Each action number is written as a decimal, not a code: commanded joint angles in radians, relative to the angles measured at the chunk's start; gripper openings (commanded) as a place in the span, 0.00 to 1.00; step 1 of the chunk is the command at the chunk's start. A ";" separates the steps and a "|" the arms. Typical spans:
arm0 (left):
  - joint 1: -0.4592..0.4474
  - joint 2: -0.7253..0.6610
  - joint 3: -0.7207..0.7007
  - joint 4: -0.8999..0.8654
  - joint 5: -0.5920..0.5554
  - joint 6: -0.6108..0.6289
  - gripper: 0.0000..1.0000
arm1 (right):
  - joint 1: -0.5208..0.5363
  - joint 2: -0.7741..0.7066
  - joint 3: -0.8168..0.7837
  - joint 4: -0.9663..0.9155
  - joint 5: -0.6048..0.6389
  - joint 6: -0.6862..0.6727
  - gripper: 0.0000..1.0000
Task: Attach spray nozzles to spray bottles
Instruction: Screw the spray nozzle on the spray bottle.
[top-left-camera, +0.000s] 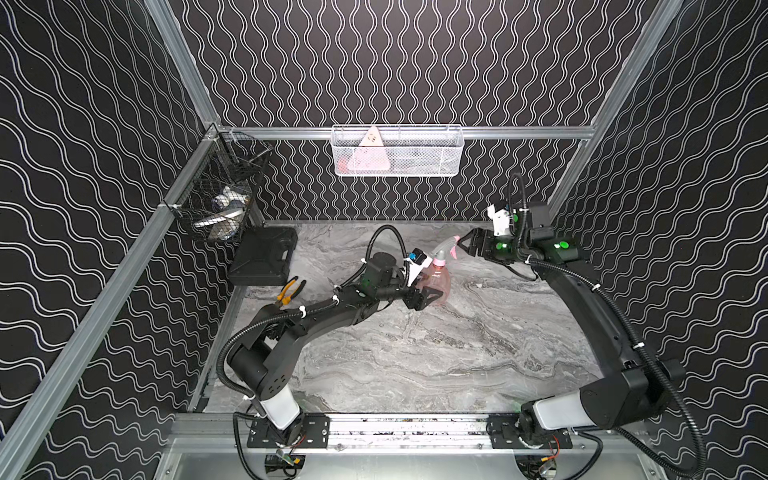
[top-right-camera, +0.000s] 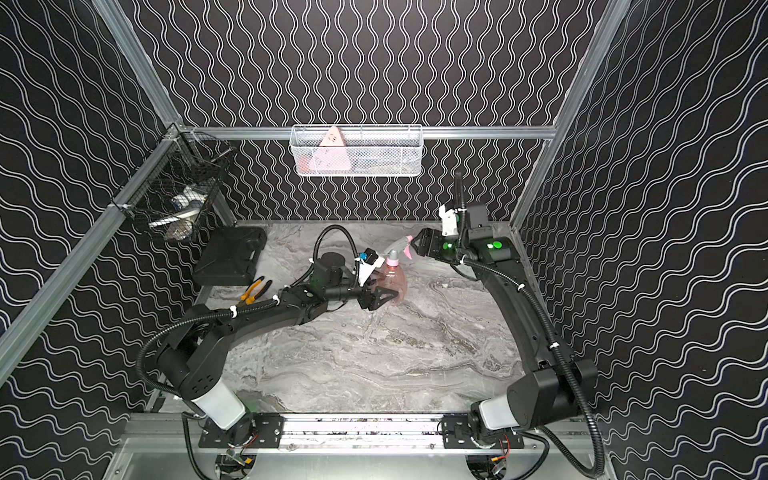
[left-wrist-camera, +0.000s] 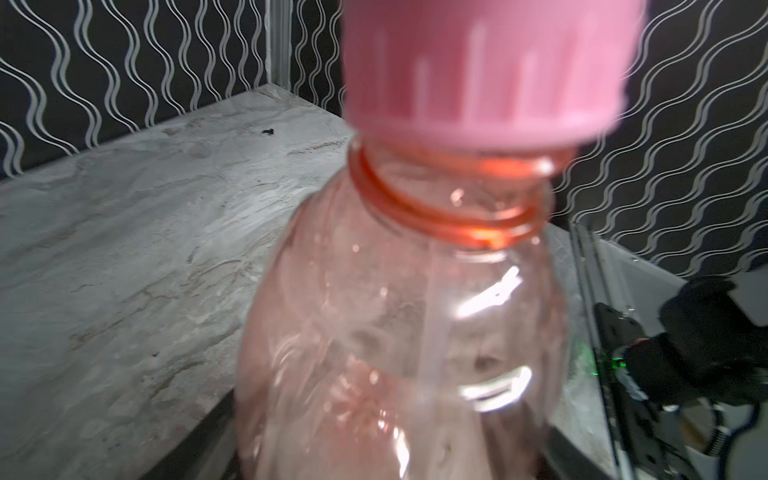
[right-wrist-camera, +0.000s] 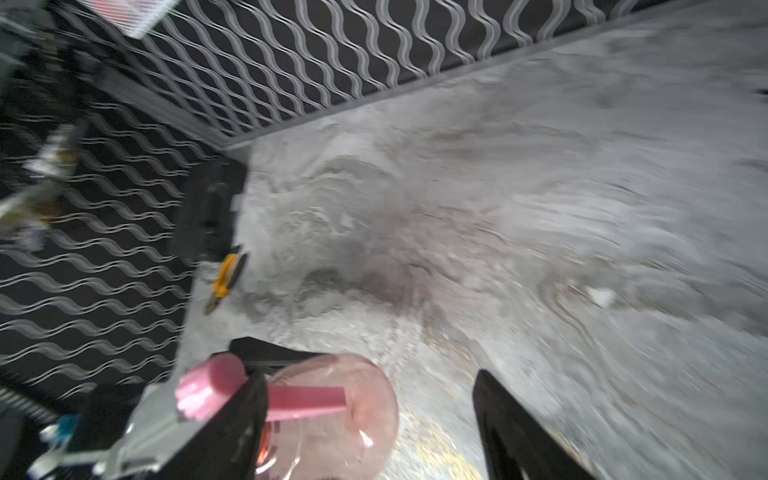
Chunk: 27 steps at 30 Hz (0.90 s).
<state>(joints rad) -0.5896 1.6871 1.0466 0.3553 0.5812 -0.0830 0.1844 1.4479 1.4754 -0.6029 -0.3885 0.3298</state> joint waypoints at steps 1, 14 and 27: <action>0.005 -0.010 0.018 -0.065 0.099 -0.016 0.44 | -0.045 -0.002 -0.028 0.301 -0.268 -0.008 0.88; 0.016 0.015 0.062 -0.101 0.198 -0.043 0.44 | -0.087 0.149 -0.068 0.624 -0.637 0.224 0.99; 0.037 0.043 0.082 -0.060 0.242 -0.095 0.43 | -0.012 0.109 -0.183 0.706 -0.675 0.280 0.98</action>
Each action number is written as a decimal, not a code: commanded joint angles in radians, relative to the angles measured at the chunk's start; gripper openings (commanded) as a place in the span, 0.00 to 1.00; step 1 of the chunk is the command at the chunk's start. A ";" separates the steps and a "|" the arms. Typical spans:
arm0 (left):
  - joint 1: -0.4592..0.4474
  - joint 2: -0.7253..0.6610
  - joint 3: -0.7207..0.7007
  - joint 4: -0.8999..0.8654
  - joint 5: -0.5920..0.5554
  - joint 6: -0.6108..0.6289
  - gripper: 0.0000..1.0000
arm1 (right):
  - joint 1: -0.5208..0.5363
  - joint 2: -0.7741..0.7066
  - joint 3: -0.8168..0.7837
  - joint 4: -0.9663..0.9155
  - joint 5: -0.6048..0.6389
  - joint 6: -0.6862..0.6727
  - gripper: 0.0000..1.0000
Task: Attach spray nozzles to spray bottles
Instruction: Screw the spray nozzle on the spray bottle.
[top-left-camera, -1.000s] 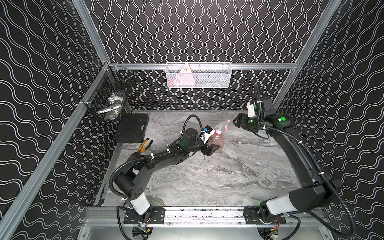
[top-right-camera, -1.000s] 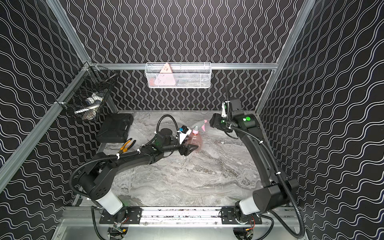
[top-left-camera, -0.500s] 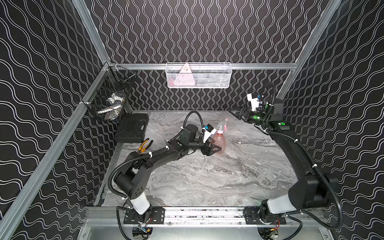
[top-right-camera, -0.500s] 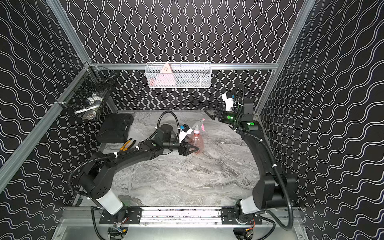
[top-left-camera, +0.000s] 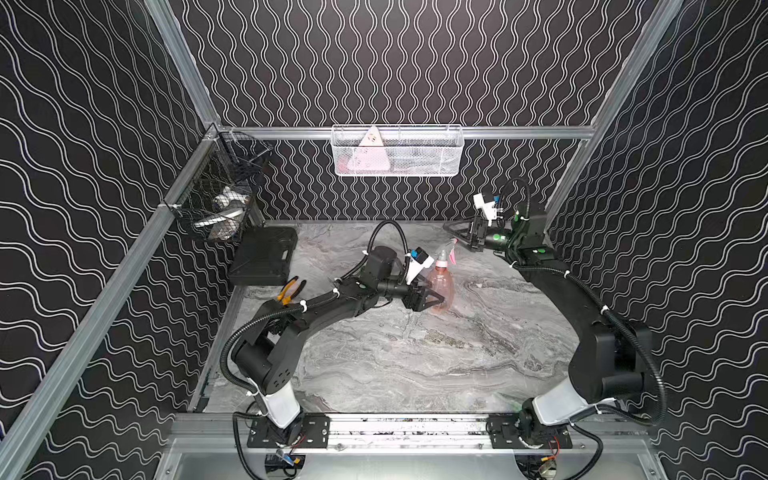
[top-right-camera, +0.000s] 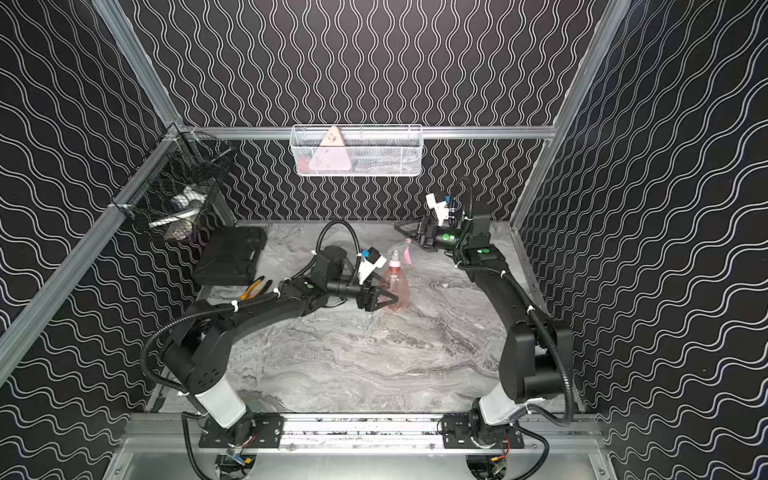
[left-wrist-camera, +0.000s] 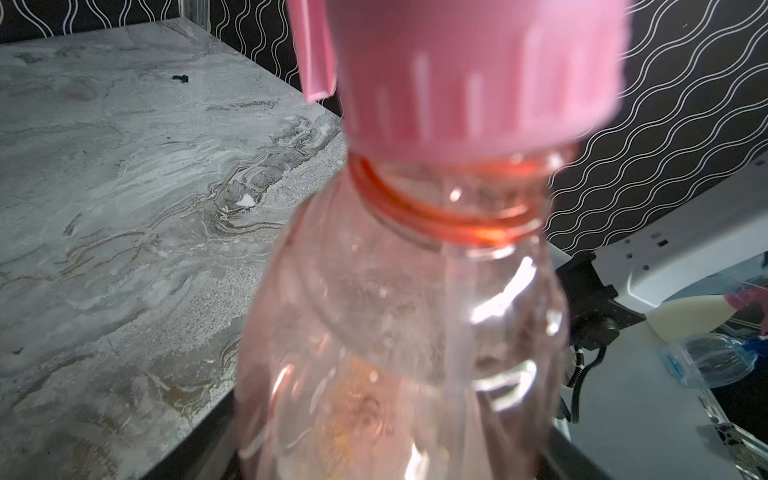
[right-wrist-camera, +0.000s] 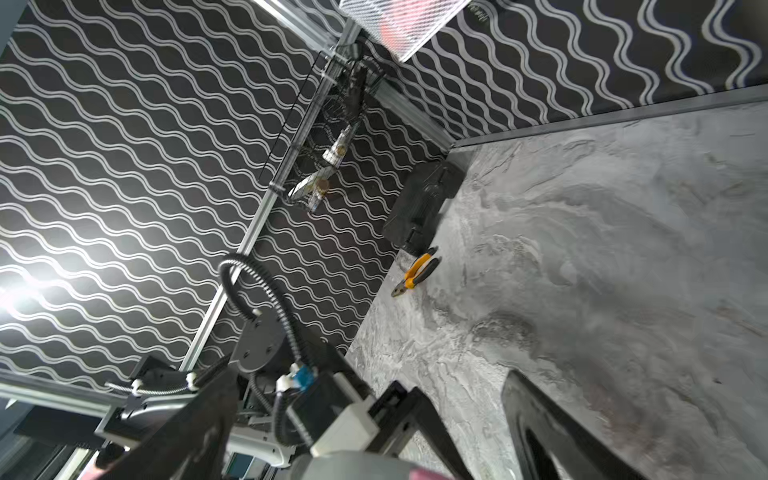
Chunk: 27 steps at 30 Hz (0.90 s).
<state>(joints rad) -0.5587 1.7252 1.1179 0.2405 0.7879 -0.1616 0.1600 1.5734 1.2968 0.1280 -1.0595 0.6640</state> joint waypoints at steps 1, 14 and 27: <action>0.006 0.005 0.014 0.046 0.034 -0.011 0.43 | 0.013 -0.018 -0.010 -0.030 0.001 -0.059 0.97; 0.024 0.034 0.056 -0.014 0.020 0.017 0.43 | 0.048 -0.123 -0.059 -0.200 0.089 -0.186 0.76; 0.026 0.007 0.049 -0.076 -0.043 0.072 0.42 | 0.110 -0.162 -0.004 -0.480 0.404 -0.405 0.57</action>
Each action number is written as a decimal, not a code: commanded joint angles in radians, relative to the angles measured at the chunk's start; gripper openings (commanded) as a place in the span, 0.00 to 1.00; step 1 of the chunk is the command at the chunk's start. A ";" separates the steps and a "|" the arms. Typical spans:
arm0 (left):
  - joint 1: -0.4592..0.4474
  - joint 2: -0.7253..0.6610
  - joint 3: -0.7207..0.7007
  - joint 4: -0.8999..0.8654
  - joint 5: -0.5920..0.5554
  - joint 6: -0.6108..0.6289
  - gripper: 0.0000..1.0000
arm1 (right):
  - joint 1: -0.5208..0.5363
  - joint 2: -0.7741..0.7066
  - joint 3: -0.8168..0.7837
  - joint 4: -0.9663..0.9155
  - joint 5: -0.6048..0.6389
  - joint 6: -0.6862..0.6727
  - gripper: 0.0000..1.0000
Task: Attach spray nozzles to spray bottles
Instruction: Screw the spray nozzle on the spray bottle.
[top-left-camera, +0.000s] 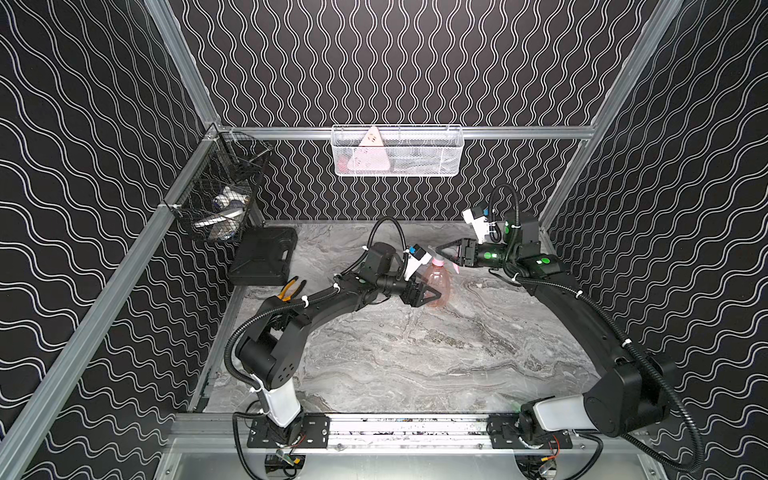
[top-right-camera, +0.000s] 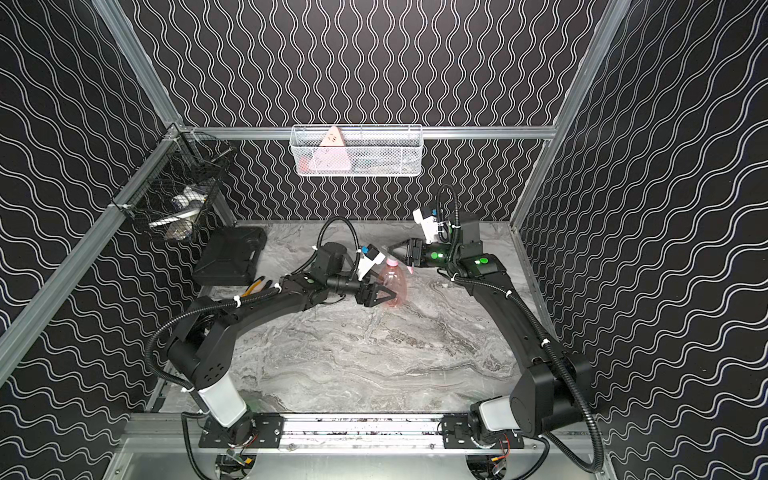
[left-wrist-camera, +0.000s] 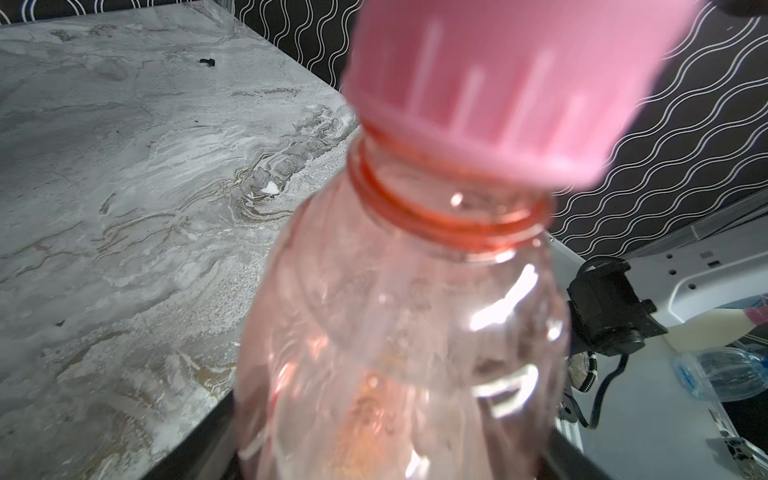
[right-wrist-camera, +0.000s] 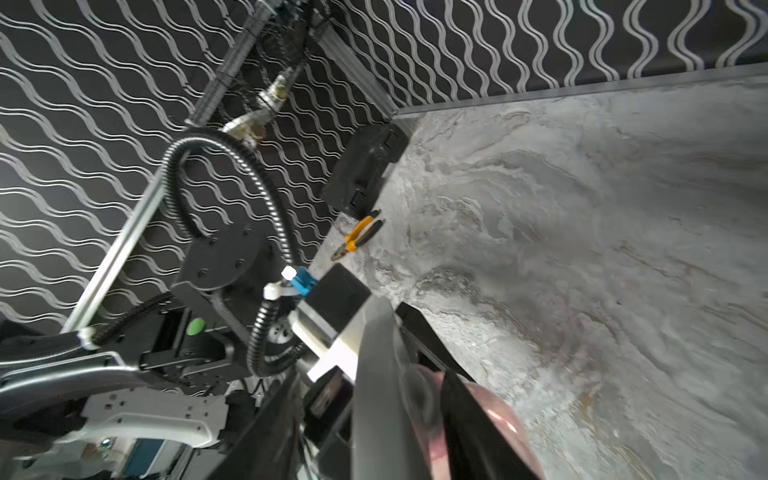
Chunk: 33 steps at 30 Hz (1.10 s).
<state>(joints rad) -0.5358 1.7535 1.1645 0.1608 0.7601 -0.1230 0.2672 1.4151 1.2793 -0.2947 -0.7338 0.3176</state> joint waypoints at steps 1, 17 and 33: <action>0.005 -0.024 0.000 0.002 -0.019 0.037 0.42 | 0.002 0.000 0.023 -0.061 0.082 -0.061 0.57; 0.001 -0.038 -0.007 -0.002 -0.087 0.063 0.40 | 0.096 0.061 0.130 -0.125 0.173 -0.100 0.18; 0.001 -0.095 -0.063 0.070 -0.210 0.064 0.34 | 0.271 0.112 0.147 -0.243 0.414 -0.157 0.10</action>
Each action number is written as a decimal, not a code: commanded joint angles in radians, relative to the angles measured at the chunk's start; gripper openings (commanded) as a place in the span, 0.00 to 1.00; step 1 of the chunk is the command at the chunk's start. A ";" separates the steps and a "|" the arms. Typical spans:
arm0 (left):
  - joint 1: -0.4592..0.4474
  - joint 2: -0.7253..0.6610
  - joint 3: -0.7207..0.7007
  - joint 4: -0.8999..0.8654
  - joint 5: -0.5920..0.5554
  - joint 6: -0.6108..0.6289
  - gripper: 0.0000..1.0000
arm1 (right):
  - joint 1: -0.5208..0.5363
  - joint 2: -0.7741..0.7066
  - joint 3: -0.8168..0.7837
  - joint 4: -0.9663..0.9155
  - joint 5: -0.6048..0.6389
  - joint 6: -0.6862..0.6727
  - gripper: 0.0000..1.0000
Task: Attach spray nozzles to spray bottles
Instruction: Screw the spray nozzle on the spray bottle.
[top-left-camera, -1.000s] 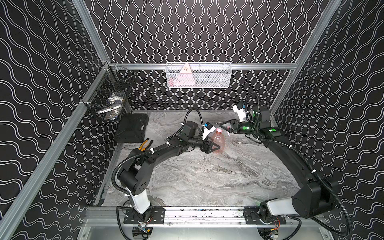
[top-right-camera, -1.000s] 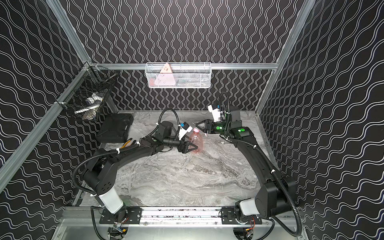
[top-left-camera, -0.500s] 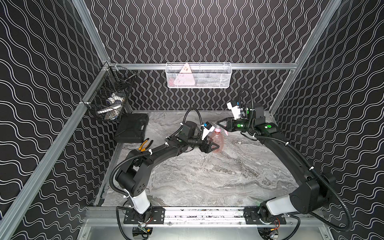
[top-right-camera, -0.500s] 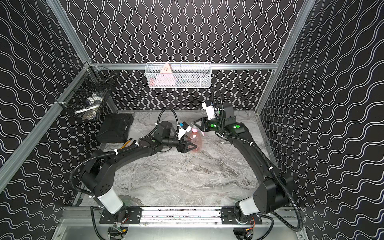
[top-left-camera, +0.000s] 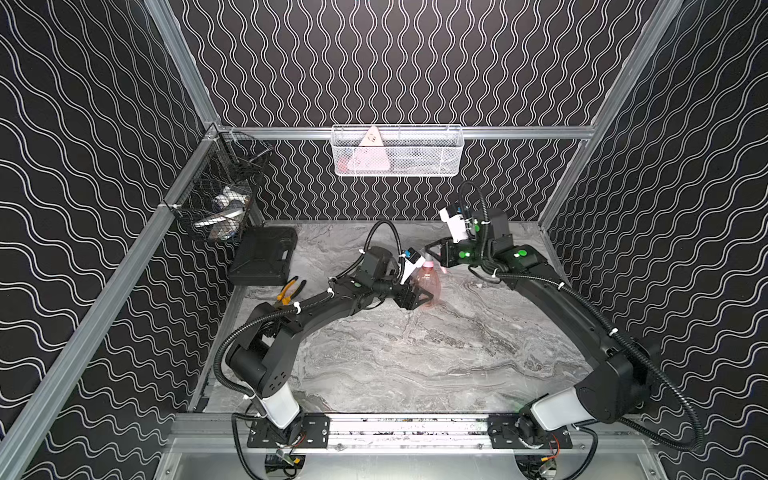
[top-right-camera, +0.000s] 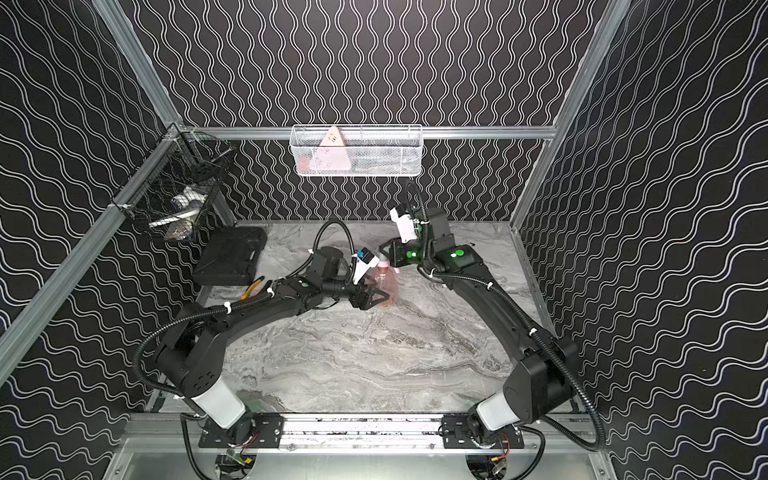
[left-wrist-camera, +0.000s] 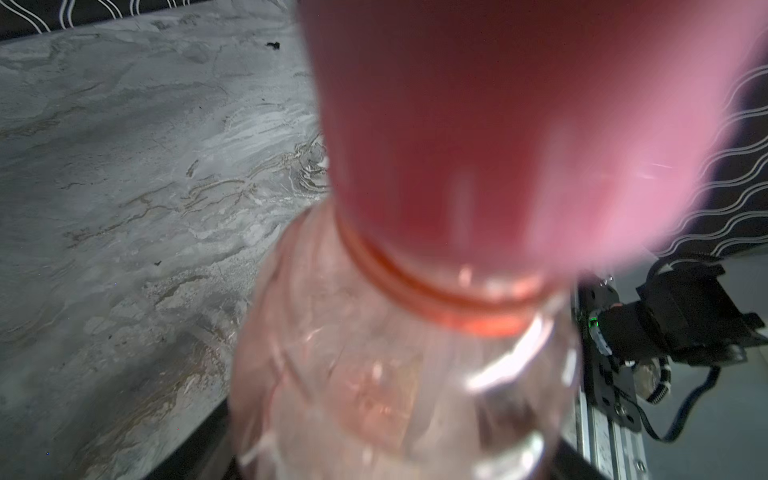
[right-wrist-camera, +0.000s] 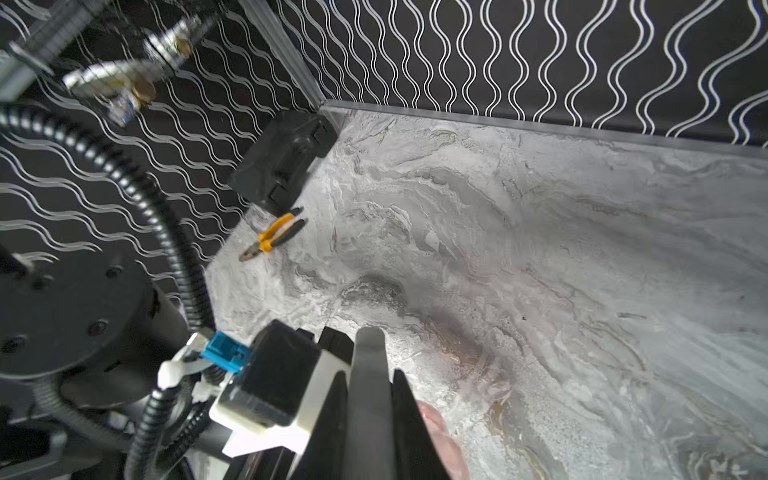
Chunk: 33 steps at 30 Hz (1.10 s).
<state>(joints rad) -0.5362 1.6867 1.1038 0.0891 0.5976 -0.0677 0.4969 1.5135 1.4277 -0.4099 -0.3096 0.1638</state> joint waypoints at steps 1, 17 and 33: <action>0.002 -0.031 -0.008 0.153 -0.058 0.006 0.34 | 0.054 0.018 0.002 -0.139 0.012 -0.002 0.10; -0.001 -0.065 -0.069 0.242 -0.121 -0.011 0.34 | 0.146 -0.013 -0.129 -0.153 0.558 0.155 0.10; -0.046 -0.006 -0.266 0.542 -0.239 -0.051 0.22 | 0.102 -0.061 -0.328 0.083 0.391 0.372 0.13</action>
<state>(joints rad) -0.5755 1.6749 0.8398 0.4152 0.4564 -0.1059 0.6048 1.4559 1.1446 -0.2966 0.1661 0.4644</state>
